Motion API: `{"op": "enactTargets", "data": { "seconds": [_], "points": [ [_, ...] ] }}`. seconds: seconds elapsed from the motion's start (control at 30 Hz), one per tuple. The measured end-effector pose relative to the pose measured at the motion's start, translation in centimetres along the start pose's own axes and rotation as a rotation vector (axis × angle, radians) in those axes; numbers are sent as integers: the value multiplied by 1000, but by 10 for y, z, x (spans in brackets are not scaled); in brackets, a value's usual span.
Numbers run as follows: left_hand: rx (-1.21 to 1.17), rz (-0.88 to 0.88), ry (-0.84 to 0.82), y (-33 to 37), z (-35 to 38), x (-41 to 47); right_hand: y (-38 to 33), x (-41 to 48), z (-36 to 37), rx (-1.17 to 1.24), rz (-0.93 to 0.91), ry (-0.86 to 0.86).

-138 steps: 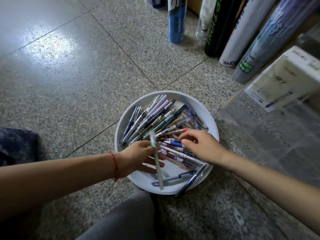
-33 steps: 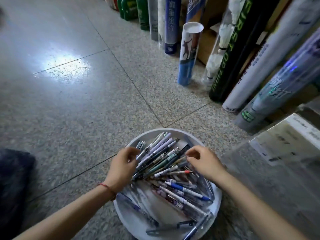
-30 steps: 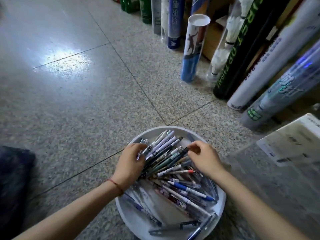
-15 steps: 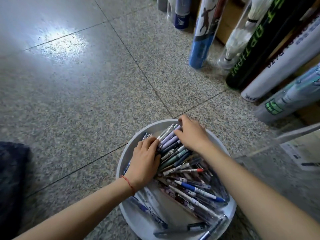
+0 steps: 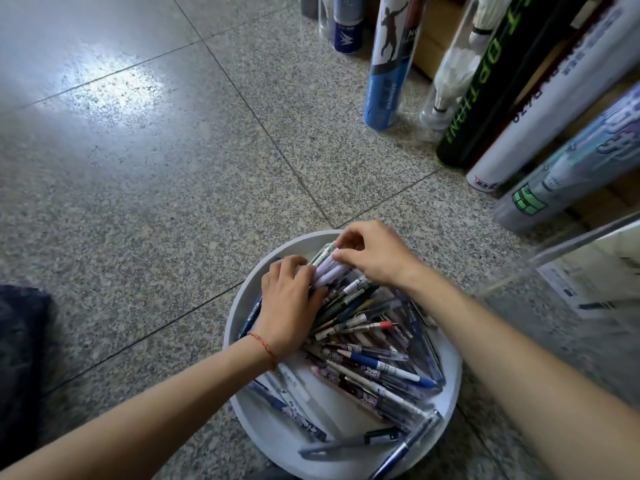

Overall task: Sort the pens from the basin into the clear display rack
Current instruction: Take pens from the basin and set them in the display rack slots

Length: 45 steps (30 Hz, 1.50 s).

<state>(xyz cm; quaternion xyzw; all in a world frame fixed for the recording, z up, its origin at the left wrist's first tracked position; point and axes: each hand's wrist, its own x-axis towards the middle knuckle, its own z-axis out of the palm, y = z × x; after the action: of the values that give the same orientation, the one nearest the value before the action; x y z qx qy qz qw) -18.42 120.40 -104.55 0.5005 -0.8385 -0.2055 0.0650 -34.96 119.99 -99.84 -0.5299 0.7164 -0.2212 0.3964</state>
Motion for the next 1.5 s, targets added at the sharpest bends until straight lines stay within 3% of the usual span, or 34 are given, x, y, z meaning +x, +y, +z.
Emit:
{"op": "enactTargets", "data": {
  "seconds": [0.23, 0.4, 0.5, 0.6, 0.77, 0.87, 0.93, 1.1, 1.3, 1.5],
  "points": [
    [-3, 44, 110, 9, -13, 2, -18, -19, -28, 353, -1, -71],
    [-327, 33, 209, 34, -43, 0, -22, -36, -51, 542, 79, 8],
    [-911, -85, -1, 67, -75, -3, -28, -52, -68, 545, 41, -1],
    [-1387, -292, -330, 92, -98, -11, -40, -75, -87, 554, -34, -61],
    [-1622, -280, -625, 126, -122, -20, -52, -118, -121, 479, -119, -37],
    [-1683, -179, -840, 148, -130, -23, -53, -146, -139, 531, -137, -2],
    [-1677, -142, -894, 167, -132, -24, -53, -166, -152, 567, -145, 57],
    [-1494, -76, -784, 240, -149, -37, -41, -222, -193, 653, -169, 254],
    [-1076, 256, -753, 327, -178, -52, -31, -294, -248, 642, -261, 639],
    [-1166, 345, -832, 420, -175, -63, -23, -346, -301, 624, -347, 844]
  ]
}}
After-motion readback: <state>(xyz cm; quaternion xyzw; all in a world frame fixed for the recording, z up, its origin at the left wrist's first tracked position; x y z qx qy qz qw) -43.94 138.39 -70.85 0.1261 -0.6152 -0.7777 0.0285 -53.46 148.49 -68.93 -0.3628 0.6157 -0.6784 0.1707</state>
